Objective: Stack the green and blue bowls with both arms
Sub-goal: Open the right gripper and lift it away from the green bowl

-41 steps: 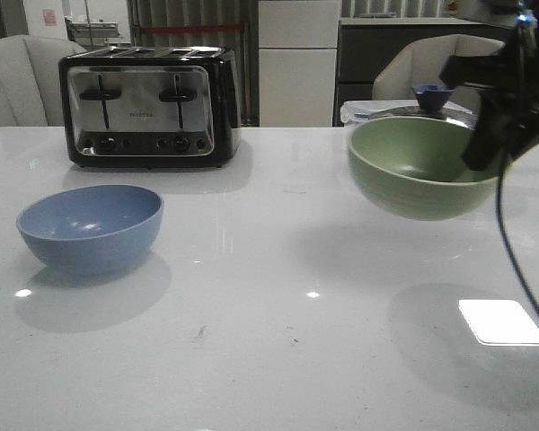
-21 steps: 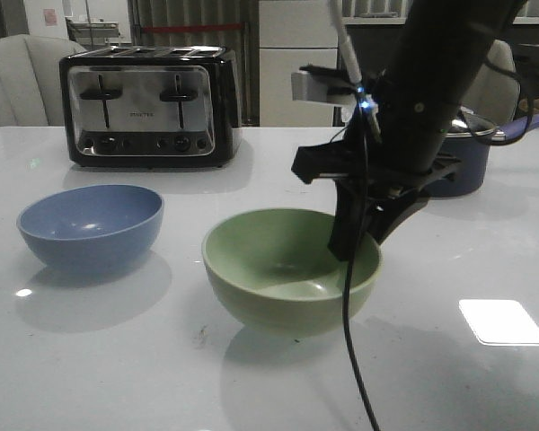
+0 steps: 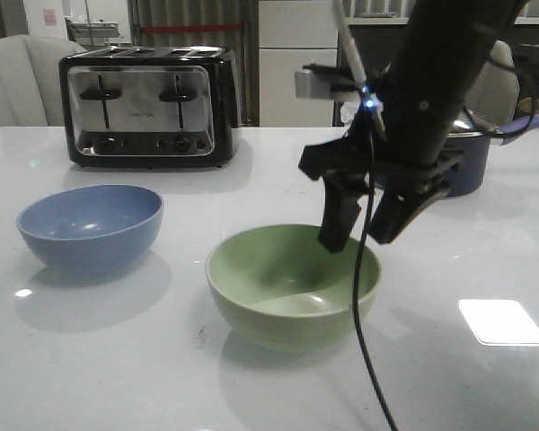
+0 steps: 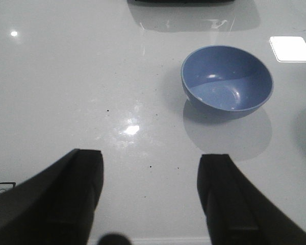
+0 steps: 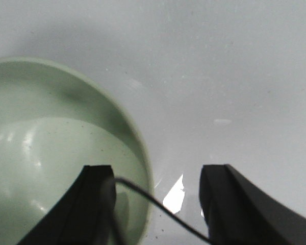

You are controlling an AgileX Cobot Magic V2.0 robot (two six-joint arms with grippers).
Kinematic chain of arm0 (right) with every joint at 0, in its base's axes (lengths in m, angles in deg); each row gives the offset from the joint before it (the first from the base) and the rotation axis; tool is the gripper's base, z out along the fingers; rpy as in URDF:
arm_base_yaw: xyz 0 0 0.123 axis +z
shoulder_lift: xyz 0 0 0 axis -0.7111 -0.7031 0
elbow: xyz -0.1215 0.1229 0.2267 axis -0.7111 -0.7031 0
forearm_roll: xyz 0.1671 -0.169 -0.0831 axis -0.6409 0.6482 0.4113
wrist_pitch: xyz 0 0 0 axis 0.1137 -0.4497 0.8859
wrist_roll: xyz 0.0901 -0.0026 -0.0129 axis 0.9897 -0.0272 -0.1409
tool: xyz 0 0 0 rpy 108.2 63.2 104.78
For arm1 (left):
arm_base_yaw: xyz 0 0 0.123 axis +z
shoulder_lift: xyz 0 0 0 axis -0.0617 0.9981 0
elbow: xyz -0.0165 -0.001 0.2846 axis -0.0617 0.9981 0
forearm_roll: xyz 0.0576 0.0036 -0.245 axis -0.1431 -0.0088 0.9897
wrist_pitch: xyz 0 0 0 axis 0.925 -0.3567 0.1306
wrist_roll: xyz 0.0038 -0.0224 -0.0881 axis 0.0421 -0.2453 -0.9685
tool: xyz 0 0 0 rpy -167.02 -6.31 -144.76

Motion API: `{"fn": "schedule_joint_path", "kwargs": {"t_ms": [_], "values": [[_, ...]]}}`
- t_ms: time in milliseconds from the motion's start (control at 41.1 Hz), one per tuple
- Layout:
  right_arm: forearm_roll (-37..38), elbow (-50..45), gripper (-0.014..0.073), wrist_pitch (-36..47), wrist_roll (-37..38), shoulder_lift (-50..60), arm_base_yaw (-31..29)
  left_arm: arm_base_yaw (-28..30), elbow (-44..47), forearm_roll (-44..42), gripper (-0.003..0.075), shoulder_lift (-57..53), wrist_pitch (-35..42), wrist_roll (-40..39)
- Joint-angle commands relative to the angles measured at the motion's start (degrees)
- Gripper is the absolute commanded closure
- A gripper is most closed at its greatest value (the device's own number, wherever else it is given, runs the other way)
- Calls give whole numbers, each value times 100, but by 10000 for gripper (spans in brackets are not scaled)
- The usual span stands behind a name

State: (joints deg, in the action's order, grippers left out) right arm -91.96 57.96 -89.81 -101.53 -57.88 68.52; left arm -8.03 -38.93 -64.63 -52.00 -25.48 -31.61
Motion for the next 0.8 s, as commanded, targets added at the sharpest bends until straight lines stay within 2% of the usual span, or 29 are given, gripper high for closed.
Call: {"fn": "schedule_joint_path", "kwargs": {"t_ms": [0, 292, 779], "values": [[4, -6, 105, 308, -94, 886, 56, 2, -165, 32, 266, 53, 426, 8], [47, -1366, 105, 1148, -532, 3061, 437, 2, -165, 32, 266, 53, 426, 8], [167, -3471, 105, 717, -532, 5798, 436, 2, -165, 32, 266, 53, 426, 8]]}}
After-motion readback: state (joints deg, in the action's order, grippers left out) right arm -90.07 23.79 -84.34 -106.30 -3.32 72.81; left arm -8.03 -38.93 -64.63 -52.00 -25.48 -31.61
